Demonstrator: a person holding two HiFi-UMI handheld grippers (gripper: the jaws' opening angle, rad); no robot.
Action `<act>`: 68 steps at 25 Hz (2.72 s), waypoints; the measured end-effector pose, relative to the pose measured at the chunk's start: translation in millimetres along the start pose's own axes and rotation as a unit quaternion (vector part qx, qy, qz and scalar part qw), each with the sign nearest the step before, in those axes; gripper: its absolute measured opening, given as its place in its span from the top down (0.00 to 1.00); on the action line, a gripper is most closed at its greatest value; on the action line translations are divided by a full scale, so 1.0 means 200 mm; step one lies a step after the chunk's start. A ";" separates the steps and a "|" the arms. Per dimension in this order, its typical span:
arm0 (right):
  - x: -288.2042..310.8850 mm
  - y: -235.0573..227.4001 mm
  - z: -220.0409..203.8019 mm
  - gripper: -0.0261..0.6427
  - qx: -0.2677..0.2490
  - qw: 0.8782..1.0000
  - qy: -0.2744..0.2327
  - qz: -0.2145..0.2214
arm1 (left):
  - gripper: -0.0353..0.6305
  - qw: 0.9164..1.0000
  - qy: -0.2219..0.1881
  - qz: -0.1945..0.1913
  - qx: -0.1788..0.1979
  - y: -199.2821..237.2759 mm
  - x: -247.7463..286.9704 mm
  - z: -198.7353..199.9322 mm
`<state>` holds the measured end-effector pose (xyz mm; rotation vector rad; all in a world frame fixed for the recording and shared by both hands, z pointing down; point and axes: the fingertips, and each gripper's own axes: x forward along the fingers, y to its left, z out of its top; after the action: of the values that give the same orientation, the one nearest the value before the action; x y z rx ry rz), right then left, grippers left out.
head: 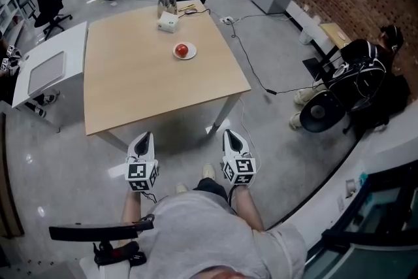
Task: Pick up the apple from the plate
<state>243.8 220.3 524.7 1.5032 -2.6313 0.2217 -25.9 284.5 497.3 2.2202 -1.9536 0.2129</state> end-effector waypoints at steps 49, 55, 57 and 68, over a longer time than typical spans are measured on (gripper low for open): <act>1.36 -0.52 0.00 0.95 0.017 0.997 0.073 0.007 | 0.91 0.996 0.089 -0.024 0.006 0.36 1.44 0.16; 1.43 -0.61 -0.04 0.95 0.025 0.996 0.086 0.004 | 0.88 0.994 0.105 -0.034 0.007 0.33 1.65 0.13; 1.47 -0.64 -0.06 0.95 0.028 0.996 0.089 0.004 | 0.87 0.993 0.110 -0.038 0.011 0.34 1.74 0.12; 1.59 -0.77 -0.11 0.95 0.040 0.994 0.106 0.000 | 0.71 0.987 0.143 -0.062 0.031 0.37 2.15 0.06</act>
<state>215.9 -122.5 609.2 1.4148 -2.4836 0.4651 -44.9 -142.9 583.6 2.1949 -1.6756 0.5476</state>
